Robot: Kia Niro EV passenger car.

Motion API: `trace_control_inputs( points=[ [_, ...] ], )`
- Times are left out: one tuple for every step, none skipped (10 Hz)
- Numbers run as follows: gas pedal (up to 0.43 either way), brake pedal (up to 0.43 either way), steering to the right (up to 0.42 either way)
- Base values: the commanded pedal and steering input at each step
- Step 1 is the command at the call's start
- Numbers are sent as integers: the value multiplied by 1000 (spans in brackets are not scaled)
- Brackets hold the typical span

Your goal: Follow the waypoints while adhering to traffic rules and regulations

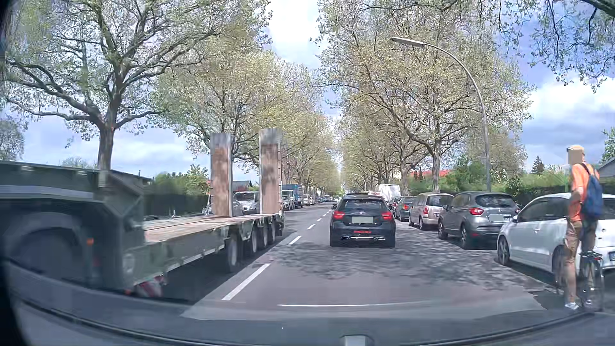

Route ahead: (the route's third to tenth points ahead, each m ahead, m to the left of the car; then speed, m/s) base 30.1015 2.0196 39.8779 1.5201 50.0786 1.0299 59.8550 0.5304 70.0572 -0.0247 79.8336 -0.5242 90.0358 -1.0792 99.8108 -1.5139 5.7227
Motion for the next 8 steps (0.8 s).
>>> trace_control_inputs(
  points=[
    [189,24,25],
    [169,24,28],
    [169,24,29],
    [157,24,29],
    [150,24,29],
    [150,24,28],
    [150,24,28],
    [150,24,28]
  ],
)
